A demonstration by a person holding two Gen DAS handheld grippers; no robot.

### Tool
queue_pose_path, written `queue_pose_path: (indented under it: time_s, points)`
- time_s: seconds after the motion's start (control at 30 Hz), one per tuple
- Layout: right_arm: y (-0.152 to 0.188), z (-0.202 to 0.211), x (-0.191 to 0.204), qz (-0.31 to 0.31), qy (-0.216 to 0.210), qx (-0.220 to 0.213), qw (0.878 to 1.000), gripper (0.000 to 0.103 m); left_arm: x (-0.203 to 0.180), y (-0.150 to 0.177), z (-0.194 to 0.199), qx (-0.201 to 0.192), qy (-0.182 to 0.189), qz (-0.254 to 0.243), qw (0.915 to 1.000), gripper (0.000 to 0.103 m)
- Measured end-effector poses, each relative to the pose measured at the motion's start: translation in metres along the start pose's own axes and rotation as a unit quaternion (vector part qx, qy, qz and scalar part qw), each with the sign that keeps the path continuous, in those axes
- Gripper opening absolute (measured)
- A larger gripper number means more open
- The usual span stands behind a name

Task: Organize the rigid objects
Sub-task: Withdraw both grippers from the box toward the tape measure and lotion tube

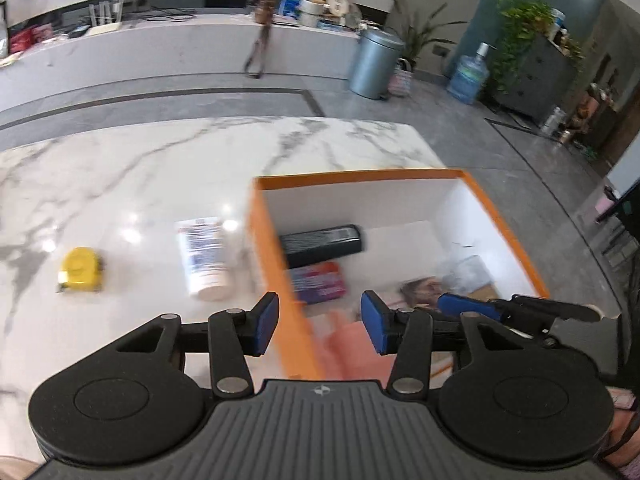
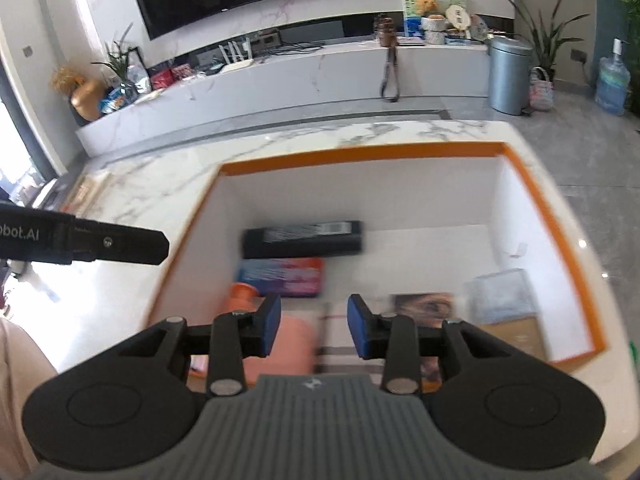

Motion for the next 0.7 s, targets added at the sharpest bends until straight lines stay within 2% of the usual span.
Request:
queue_pose_path:
  time_s: [0.1, 0.23, 0.43, 0.47, 0.5, 0.6, 0.7]
  points:
    - [-0.006, -0.009, 0.027, 0.013, -0.022, 0.001, 1.000, 0.038, 0.029, 0.005, 0.006, -0.002, -0.009, 0.006, 0.9999, 0.054]
    - [-0.014, -0.025, 0.064, 0.037, -0.051, 0.005, 0.998, 0.033, 0.064, 0.011, 0.006, 0.010, -0.018, 0.000, 0.9998, 0.052]
    - [-0.028, -0.049, 0.108, 0.066, -0.060, 0.008, 0.996, 0.033, 0.125, 0.010, 0.002, 0.007, -0.046, 0.044, 0.9980, 0.052]
    - [-0.031, -0.055, 0.116, 0.074, -0.057, 0.011, 0.996, 0.042, 0.136, 0.009, 0.002, 0.006, -0.050, 0.045, 0.9977, 0.052]
    - [-0.034, -0.061, 0.121, 0.083, -0.041, 0.011, 0.996, 0.044, 0.146, 0.008, 0.001, 0.005, -0.054, 0.046, 0.9975, 0.052]
    - [-0.042, -0.080, 0.131, 0.105, 0.012, 0.025, 0.994, 0.045, 0.176, 0.006, -0.004, 0.008, -0.067, 0.041, 0.9969, 0.060]
    - [-0.050, -0.092, 0.141, 0.130, 0.062, 0.016, 0.989, 0.045, 0.199, 0.000, -0.017, 0.004, -0.098, 0.033, 0.9947, 0.071]
Point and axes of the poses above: each gripper's, at about its wrist camera, not at the fingertips, and z roughly against the way its jaws point, x to its left, y to its underside, the point moved 8 cm from there along -z, roughly the way its jaws point, and after that the axes turned 1 degree about -y, right-handed, at the moved point
